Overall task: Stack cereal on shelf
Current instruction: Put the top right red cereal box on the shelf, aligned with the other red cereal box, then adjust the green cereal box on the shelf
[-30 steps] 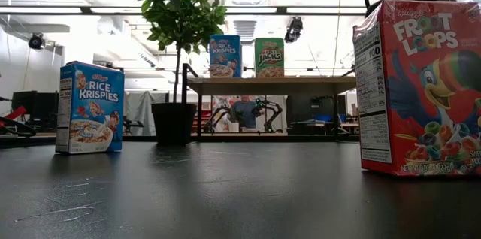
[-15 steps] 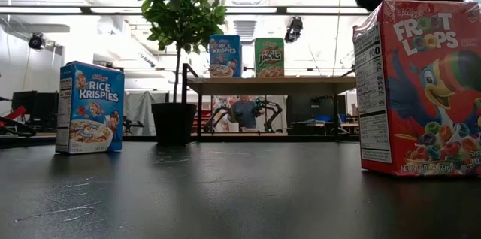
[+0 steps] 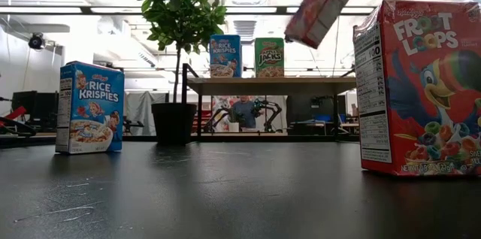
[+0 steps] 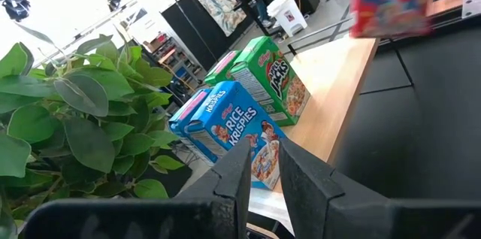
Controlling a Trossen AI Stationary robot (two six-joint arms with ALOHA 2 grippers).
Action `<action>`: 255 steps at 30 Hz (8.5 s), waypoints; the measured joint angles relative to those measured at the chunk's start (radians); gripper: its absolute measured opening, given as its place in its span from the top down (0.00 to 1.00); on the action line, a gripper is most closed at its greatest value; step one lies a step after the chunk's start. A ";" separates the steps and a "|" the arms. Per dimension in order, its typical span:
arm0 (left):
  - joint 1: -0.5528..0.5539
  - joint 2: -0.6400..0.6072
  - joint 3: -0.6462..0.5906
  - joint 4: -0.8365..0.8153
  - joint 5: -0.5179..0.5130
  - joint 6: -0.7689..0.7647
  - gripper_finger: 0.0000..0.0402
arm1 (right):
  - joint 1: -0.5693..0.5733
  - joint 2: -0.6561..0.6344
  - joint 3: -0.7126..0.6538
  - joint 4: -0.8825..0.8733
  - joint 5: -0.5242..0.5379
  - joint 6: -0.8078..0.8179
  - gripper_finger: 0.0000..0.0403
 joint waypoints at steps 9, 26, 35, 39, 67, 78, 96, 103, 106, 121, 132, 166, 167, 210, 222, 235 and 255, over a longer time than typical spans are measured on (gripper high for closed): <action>0.000 0.000 0.000 -0.001 0.000 0.000 0.87 | -0.266 0.256 0.277 -0.107 -0.040 -0.736 0.60; 0.000 0.000 0.000 -0.008 0.000 -0.008 0.87 | -0.391 0.472 0.523 -0.144 0.014 -0.831 0.60; 0.000 0.000 -0.001 -0.008 0.000 -0.008 0.87 | -0.409 0.443 0.521 -0.144 0.014 -0.717 0.60; 0.000 0.000 -0.001 -0.008 0.000 -0.008 0.87 | -0.439 0.443 0.514 -0.143 0.015 -0.561 0.60; 0.000 0.000 -0.001 -0.009 0.000 -0.005 0.87 | -0.508 0.445 0.396 -0.145 0.007 -0.502 0.35; 0.000 0.000 -0.001 -0.009 0.000 -0.004 0.87 | -0.508 0.432 0.429 -0.145 0.007 -0.532 0.35; 0.000 0.000 -0.001 -0.010 0.001 0.000 0.87 | -0.339 0.367 0.522 -0.103 0.016 -0.551 0.61; 0.000 0.000 -0.001 -0.011 0.001 0.000 0.87 | -0.190 0.386 0.355 -0.030 0.133 -0.589 0.89; 0.000 0.000 -0.001 -0.013 0.001 0.000 0.87 | -0.176 0.381 0.223 0.022 0.170 -0.590 0.96; 0.000 0.000 -0.002 -0.032 0.000 -0.009 0.87 | -0.176 0.205 -0.366 0.570 0.356 -0.662 0.97; 0.000 0.000 -0.002 -0.037 0.000 -0.016 0.87 | -0.218 0.049 -0.694 1.036 0.357 -0.719 0.97; 0.000 0.000 -0.002 -0.046 0.000 -0.028 0.87 | -0.312 0.047 -0.749 1.096 0.435 -0.816 0.97; 0.000 0.000 -0.002 -0.051 0.000 -0.031 0.87 | -0.313 0.046 -0.749 1.095 0.437 -0.816 0.97; 0.000 0.000 -0.002 -0.054 0.000 -0.036 0.87 | -0.364 -0.002 -0.749 1.133 0.326 -0.793 0.97; 0.000 0.000 -0.002 -0.053 0.000 -0.035 0.87 | -0.368 0.013 -0.749 1.148 0.326 -0.788 0.97; 0.000 0.000 -0.001 -0.038 0.000 -0.037 0.87 | -0.263 -0.220 -0.749 1.103 0.165 -0.698 0.97; 0.037 0.176 0.274 0.117 0.332 -0.019 0.91 | -0.108 -0.533 -1.069 1.378 -0.047 -0.792 0.97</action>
